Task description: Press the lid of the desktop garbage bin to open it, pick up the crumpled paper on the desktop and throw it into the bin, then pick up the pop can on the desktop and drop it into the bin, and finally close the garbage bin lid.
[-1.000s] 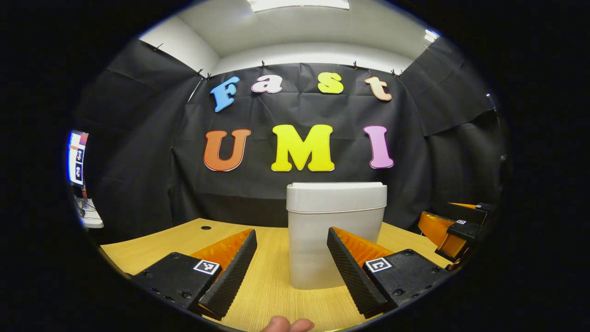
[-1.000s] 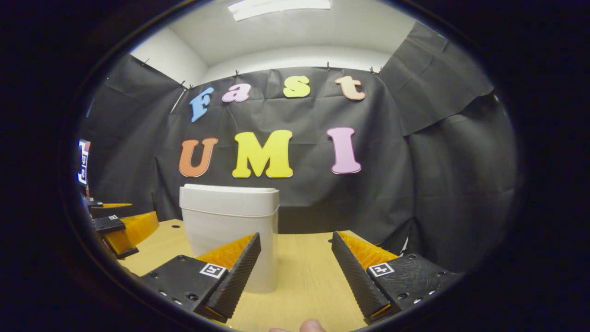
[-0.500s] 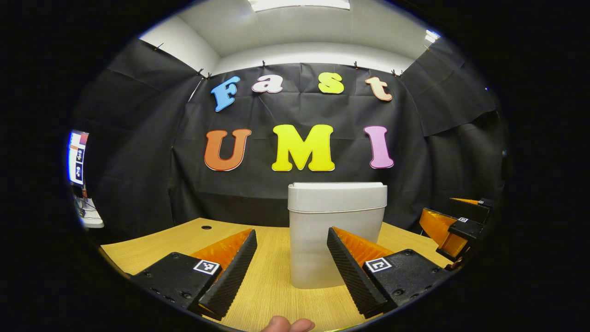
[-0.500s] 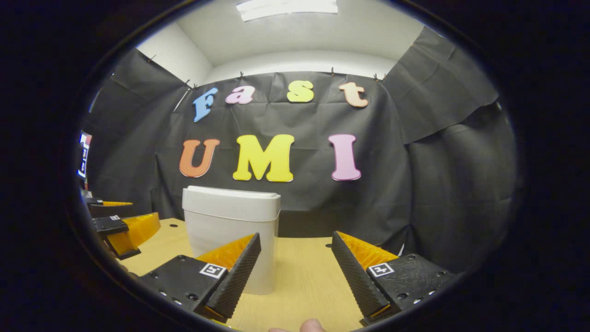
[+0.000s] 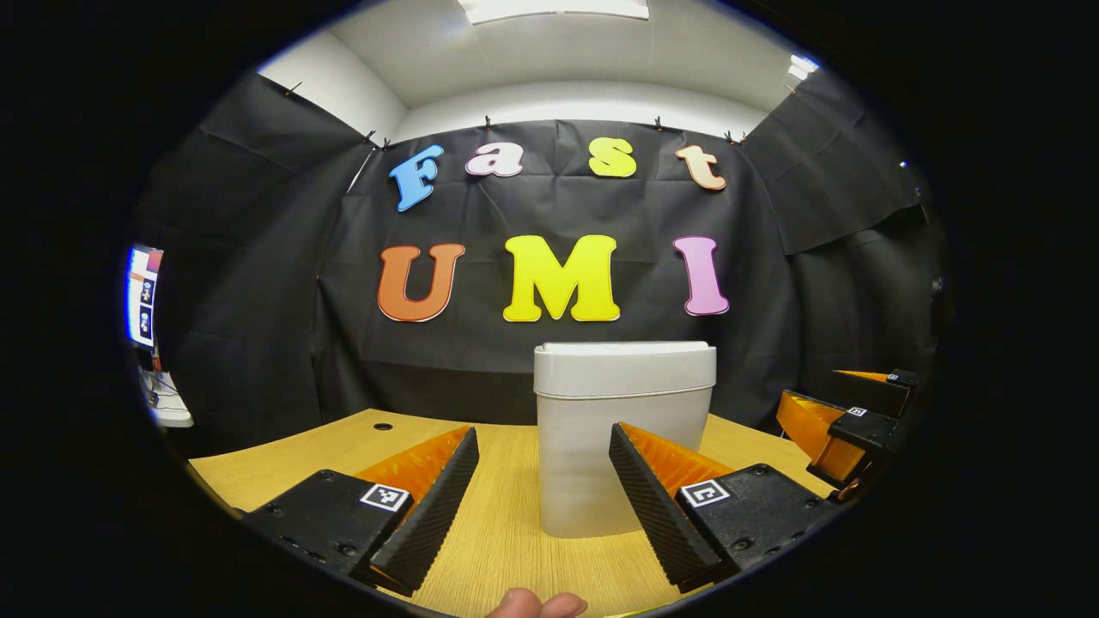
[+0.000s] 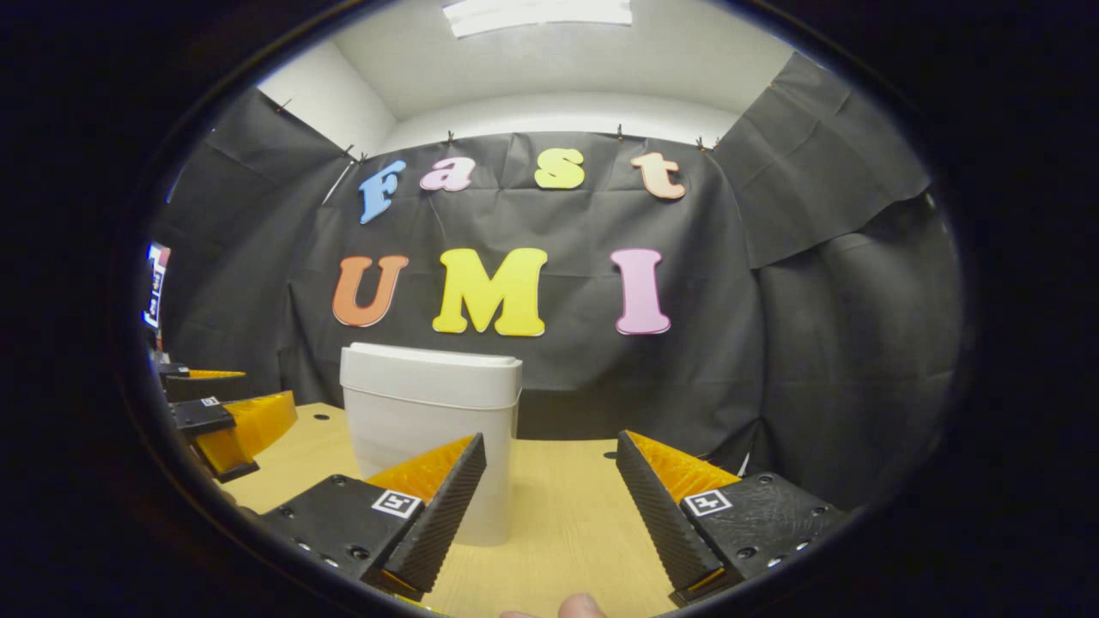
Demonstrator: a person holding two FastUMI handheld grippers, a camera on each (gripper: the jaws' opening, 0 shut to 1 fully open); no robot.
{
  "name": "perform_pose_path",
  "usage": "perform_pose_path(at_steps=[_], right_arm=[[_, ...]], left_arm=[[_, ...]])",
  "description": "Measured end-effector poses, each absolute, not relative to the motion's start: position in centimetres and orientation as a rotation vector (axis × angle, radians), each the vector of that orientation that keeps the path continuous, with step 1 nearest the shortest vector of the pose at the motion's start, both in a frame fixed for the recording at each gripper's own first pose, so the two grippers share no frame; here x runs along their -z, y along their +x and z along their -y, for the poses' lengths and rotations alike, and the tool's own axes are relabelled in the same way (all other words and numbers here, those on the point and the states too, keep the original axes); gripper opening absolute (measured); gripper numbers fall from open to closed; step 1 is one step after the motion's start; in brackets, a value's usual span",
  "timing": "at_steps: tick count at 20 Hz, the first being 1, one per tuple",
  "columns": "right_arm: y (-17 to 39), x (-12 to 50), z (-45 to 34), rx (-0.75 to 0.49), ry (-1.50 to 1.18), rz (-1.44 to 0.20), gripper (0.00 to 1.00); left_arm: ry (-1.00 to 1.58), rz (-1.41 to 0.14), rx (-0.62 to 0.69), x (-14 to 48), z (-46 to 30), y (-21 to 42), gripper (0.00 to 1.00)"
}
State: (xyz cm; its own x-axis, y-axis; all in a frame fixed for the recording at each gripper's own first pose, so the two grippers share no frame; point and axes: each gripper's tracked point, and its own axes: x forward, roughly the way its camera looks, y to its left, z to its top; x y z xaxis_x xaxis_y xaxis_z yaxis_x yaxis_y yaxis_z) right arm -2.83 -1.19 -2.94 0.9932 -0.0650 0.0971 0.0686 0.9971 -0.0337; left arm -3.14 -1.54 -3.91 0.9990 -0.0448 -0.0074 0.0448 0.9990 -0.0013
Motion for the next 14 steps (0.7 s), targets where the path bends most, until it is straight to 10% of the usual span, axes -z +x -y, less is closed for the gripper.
perform_pose_path(at_steps=[14], right_arm=[[-3.09,2.84,0.55,0.066,-0.039,0.096,0.95]], left_arm=[[-0.006,-0.002,0.038,3.79,0.93,-3.62,0.98]])
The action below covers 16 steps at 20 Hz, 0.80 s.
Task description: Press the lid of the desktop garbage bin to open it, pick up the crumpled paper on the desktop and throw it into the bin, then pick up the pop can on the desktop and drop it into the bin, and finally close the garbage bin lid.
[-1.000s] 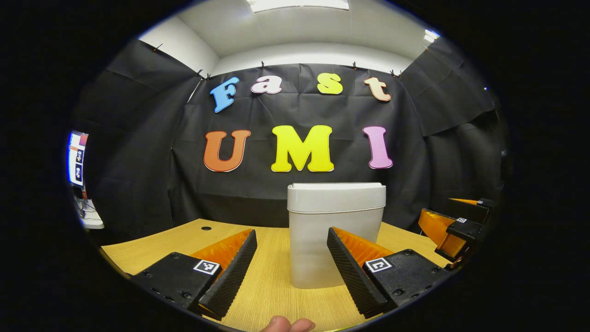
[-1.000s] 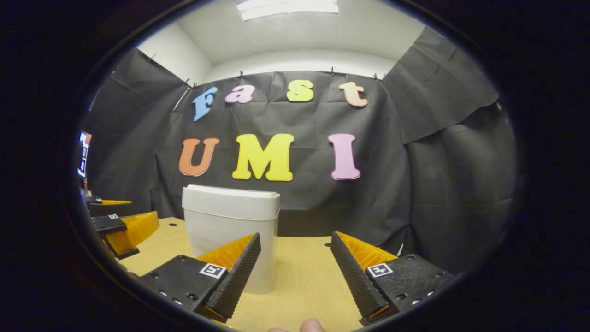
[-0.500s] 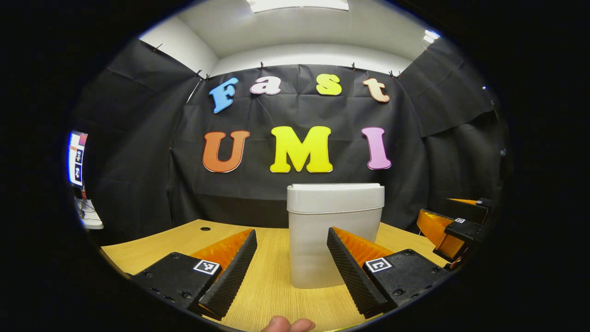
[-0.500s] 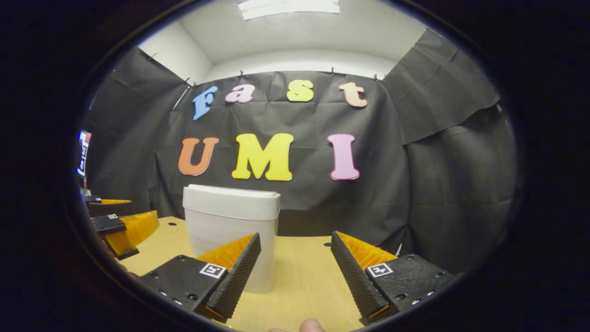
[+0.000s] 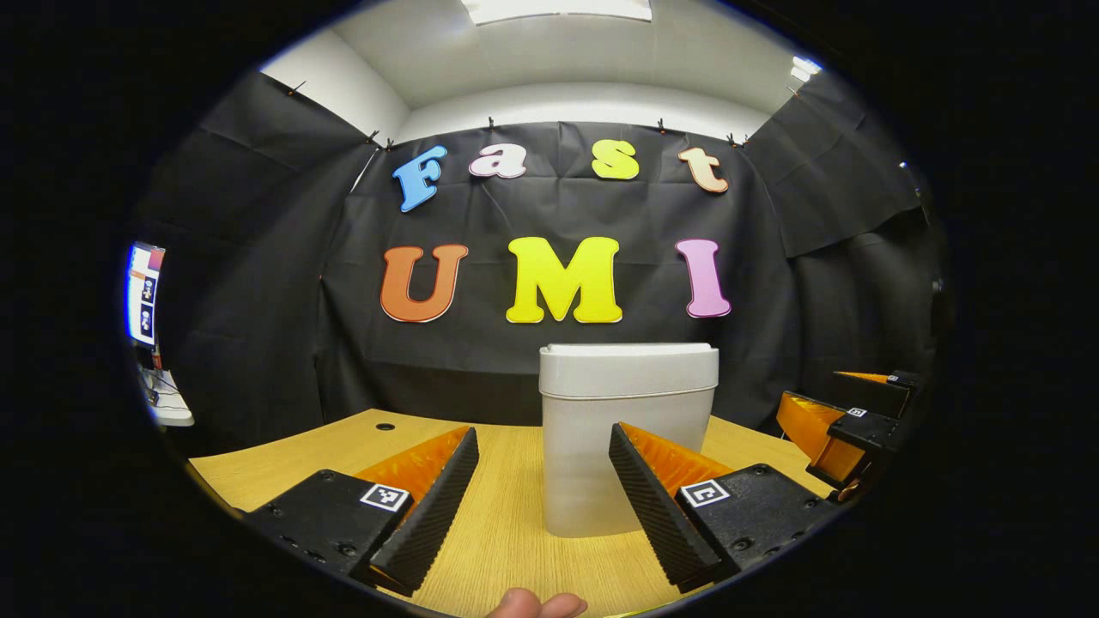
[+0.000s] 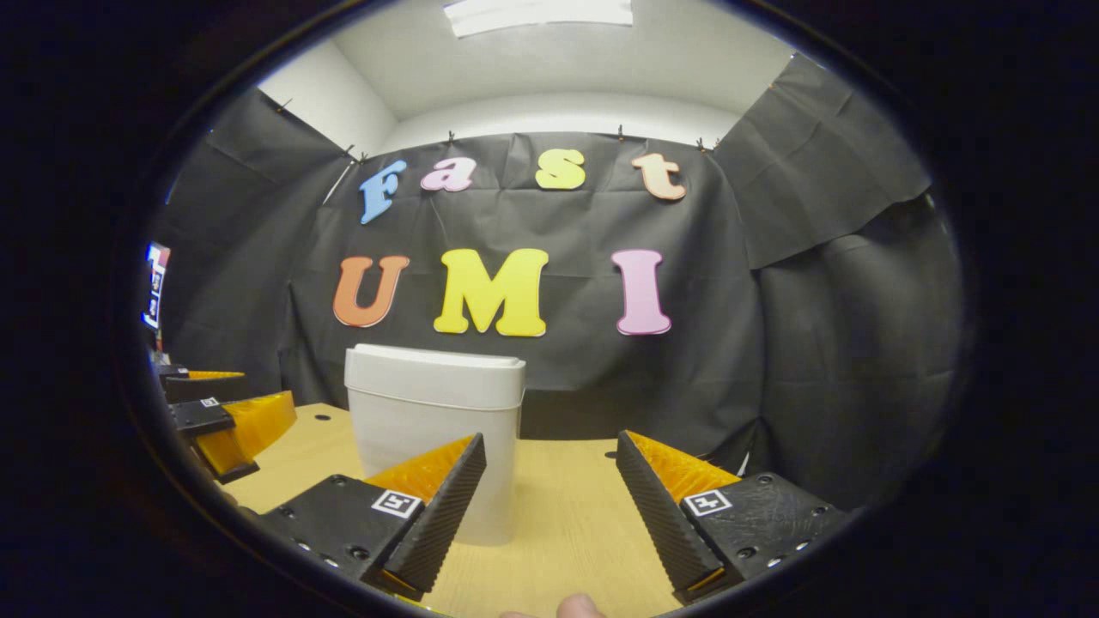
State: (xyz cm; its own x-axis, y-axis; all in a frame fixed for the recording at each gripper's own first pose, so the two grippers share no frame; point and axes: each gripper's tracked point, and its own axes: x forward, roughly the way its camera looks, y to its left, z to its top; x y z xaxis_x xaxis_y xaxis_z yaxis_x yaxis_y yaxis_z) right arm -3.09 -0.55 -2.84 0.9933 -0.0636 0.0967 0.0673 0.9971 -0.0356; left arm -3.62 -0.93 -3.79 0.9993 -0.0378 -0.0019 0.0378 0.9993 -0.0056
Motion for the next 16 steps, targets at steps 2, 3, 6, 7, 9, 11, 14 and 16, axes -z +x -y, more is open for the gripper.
perform_pose_path(at_steps=[2,3,6,7,9,11,14,16], right_arm=[[-3.13,2.89,0.59,0.066,-0.039,0.094,0.95],[-3.07,2.89,0.59,0.068,-0.038,0.093,0.95],[-2.99,3.07,0.62,0.067,-0.028,0.086,0.95],[-3.03,2.97,0.55,0.067,-0.027,0.089,0.95],[-3.2,2.79,0.39,0.066,-0.033,0.094,0.95],[-3.13,2.88,0.34,0.064,-0.04,0.093,0.95],[-3.02,3.48,0.28,0.06,-0.036,0.076,0.95],[-3.03,3.37,0.36,0.06,-0.027,0.074,0.95]], left_arm=[[-0.008,-0.003,0.037,3.73,0.88,-3.65,0.98],[-0.008,-0.002,0.036,3.73,0.81,-3.66,0.98],[-0.007,-0.001,0.035,3.59,0.73,-3.79,0.98],[-0.006,0.001,0.035,3.61,0.7,-3.8,0.98],[-0.006,0.0,0.035,3.66,0.76,-3.71,0.98],[-0.005,-0.004,0.034,3.71,0.79,-3.72,0.98],[-0.005,-0.004,0.033,3.69,0.69,-3.83,0.98],[-0.003,-0.003,0.031,3.64,0.7,-3.83,0.98]])
